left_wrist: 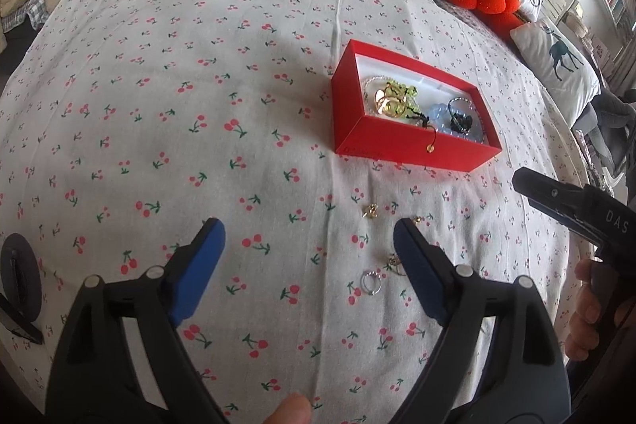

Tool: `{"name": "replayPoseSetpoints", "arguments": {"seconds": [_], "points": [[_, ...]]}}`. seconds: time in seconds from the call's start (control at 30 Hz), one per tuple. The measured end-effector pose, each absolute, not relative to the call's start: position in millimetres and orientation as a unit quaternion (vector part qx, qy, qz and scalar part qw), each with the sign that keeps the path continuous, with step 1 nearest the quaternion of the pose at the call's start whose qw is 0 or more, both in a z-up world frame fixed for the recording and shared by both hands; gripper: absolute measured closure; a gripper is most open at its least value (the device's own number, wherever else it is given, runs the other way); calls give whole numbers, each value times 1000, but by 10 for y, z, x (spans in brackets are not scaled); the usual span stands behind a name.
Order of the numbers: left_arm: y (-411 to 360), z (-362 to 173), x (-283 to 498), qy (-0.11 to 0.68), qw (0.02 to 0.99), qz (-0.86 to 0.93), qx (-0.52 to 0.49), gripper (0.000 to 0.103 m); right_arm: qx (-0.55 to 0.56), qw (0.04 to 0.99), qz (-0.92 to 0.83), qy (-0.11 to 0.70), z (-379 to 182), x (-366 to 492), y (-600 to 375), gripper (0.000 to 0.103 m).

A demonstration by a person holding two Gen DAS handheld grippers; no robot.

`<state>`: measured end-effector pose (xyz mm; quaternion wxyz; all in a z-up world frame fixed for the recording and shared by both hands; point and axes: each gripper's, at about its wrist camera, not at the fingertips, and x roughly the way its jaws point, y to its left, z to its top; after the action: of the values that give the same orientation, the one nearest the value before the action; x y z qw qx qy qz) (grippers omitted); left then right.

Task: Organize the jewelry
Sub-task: 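Lift both open tools away from the red box, then move both open tools toward the small rings and earrings on the sheet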

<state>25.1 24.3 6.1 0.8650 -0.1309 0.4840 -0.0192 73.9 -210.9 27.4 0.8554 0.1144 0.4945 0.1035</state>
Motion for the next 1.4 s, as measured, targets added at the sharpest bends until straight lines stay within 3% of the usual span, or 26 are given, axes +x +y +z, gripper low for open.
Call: {"name": "replayPoseSetpoints", "arguments": {"seconds": [0.1, 0.3, 1.0, 1.4], "points": [[265, 17, 191, 489, 863, -14, -123, 5, 103, 855, 106, 498, 240, 673, -2098, 25], [299, -27, 86, 491, 866, -3, -96, 1, 79, 853, 106, 504, 138, 567, -2070, 21], [333, -408, -181, 464, 886, -2, -2, 1, -30, 843, 114, 525, -418, 125, -1933, 20], [264, -441, -142, 486, 873, 2, 28, 0, -94, 868, 151, 464, -515, 44, -1488, 18]]}}
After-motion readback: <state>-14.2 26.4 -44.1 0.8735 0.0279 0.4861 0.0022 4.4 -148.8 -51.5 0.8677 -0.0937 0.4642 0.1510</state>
